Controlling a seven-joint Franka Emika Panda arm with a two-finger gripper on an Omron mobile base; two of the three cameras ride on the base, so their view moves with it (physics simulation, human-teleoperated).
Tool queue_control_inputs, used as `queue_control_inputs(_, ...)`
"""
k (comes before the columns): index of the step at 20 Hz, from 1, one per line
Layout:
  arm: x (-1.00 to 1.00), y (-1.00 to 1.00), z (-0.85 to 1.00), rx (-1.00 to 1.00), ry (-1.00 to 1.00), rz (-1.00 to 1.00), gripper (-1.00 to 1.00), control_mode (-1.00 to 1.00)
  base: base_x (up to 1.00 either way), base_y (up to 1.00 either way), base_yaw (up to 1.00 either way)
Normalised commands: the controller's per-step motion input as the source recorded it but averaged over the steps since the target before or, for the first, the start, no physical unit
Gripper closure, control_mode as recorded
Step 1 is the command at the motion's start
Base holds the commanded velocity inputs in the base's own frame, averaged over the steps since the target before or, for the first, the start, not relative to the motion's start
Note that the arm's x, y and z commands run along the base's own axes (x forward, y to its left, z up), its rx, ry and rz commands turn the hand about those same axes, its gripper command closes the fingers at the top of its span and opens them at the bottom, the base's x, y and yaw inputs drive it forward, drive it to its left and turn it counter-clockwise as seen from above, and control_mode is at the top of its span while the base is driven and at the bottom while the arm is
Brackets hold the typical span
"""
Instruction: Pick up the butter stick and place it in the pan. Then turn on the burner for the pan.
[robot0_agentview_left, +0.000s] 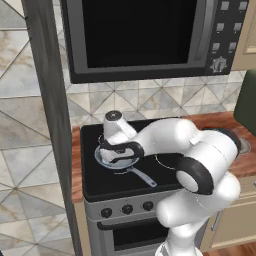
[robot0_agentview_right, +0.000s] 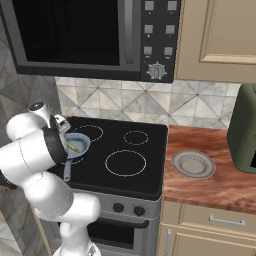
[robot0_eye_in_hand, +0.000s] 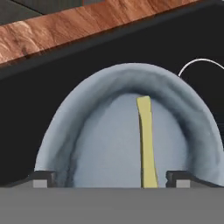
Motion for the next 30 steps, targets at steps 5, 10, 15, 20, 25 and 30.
queue_control_inputs(5,-0.98,0.00,0.28,0.02,-0.30,-0.06,-1.00,-1.00,0.00,0.00,0.00)
queue_control_inputs(10,-1.00,0.01,0.02,0.19,-0.32,-0.11,-1.00,-1.00,0.00,0.00,0.00)
queue_control_inputs(15,-1.00,0.05,0.00,0.28,-0.32,-0.13,-1.00,-1.00,0.00,0.00,0.00)
queue_control_inputs(20,-1.00,0.18,0.05,0.32,-0.31,-0.14,-1.00,-1.00,0.00,0.00,0.00)
queue_control_inputs(25,-1.00,0.11,0.00,0.26,-0.30,-0.15,-1.00,-1.00,0.00,0.00,0.00)
queue_control_inputs(30,-0.47,0.00,-0.30,0.07,-0.10,-0.14,-1.00,-1.00,0.00,0.00,0.00)
